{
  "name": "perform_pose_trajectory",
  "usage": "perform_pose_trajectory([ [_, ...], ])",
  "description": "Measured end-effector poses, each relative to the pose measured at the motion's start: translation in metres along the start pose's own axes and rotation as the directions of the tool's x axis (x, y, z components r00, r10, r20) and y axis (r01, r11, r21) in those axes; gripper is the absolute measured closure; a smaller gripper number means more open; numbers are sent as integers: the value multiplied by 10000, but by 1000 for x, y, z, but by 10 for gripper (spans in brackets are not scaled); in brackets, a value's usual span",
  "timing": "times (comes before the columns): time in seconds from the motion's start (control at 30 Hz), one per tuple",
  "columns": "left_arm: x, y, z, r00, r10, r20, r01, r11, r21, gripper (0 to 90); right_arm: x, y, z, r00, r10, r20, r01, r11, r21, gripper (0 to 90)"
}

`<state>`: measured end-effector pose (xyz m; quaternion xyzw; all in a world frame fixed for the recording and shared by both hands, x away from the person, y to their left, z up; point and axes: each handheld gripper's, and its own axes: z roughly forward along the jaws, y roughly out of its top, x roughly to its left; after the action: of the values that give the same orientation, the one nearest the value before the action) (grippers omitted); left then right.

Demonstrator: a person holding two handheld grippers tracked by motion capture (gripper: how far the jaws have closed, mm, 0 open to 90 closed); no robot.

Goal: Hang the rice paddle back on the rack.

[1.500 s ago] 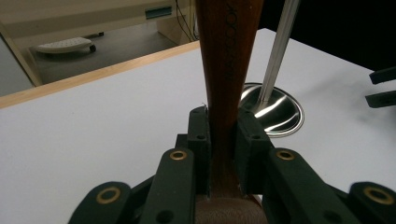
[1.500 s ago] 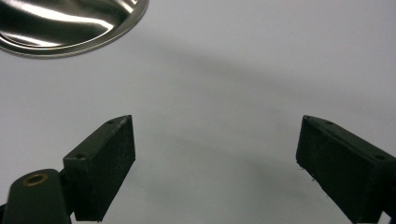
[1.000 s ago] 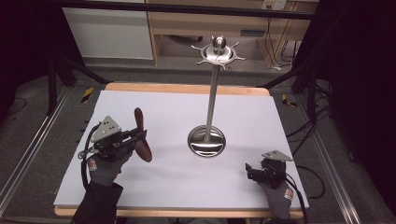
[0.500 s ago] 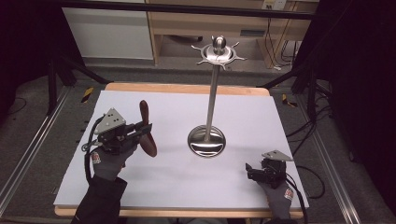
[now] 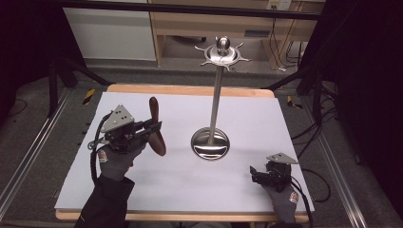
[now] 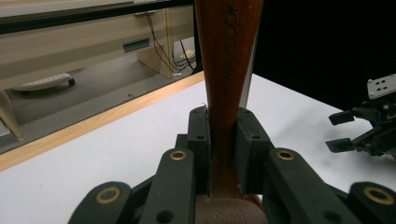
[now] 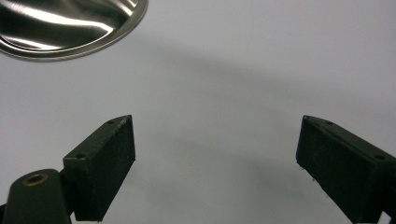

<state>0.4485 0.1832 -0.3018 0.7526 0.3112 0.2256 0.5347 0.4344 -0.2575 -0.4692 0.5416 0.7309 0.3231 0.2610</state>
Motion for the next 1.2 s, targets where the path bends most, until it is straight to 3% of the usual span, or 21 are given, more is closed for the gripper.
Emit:
perform_pose_trajectory([
  [1.2, -10, 37, 15, 9992, 264, 295, -257, 9994, -243, 773, 1, 1, 0, 9999, 51, -101, -51, 10000, -50, 127],
])
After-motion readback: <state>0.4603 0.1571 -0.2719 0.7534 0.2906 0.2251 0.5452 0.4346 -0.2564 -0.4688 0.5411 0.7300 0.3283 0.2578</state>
